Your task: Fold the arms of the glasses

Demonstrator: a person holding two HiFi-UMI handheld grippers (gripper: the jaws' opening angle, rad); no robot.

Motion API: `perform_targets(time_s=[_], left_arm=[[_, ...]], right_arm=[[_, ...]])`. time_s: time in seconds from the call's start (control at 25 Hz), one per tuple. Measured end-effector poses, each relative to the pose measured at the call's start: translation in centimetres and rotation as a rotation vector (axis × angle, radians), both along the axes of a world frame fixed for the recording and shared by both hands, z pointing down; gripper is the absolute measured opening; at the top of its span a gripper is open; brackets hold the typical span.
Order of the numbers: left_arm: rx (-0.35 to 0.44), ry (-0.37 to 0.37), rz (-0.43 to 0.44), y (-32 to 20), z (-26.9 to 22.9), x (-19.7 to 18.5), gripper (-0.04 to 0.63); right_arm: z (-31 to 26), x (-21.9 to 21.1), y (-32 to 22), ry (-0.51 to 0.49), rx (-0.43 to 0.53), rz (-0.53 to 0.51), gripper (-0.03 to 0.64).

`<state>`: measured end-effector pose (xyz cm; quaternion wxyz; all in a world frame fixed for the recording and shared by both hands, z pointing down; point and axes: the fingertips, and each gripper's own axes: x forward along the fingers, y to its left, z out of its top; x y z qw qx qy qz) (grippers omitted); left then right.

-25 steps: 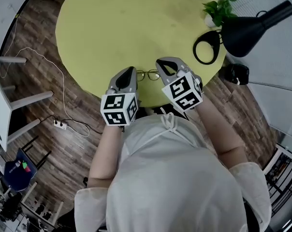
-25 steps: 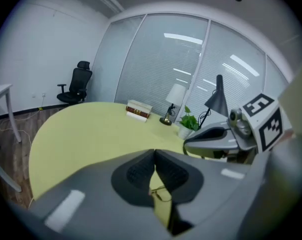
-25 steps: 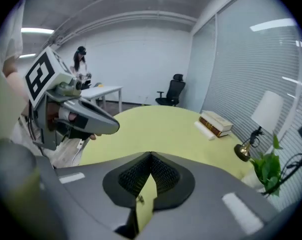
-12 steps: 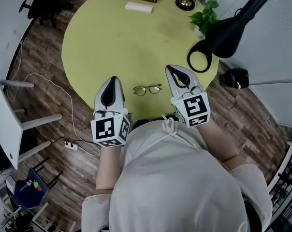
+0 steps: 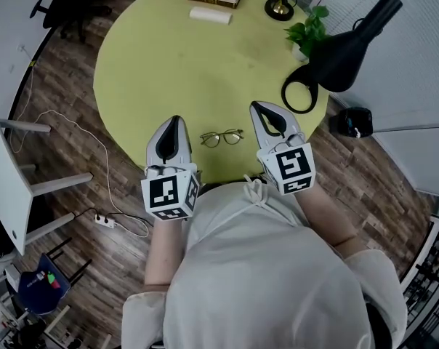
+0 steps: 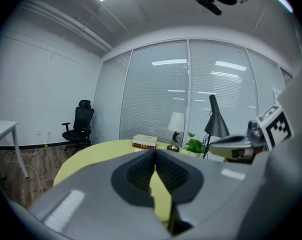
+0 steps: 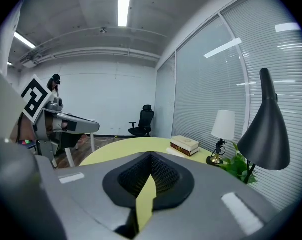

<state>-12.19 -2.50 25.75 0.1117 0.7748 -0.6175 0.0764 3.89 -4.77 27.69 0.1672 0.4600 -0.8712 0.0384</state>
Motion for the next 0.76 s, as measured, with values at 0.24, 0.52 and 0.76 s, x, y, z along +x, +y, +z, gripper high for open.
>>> perform_targets(time_s=[0.24, 0.52, 0.76], left_arm=[[-0.019, -0.011, 0.018, 0.0, 0.4, 0.4, 0.006], [-0.03, -0.016, 0.026, -0.2, 1.0, 0.9, 0.006], [-0.036, -0.021, 0.036, -0.5, 1.5, 1.0, 0.006]], right_arm=[[0.3, -0.2, -0.1, 0.005, -0.015, 0.004, -0.003], [0.8, 0.0, -0.1, 0.009, -0.028, 0.004, -0.003], [1.4, 0.1, -0.4, 0.02, -0.037, 0.007, -0.003]])
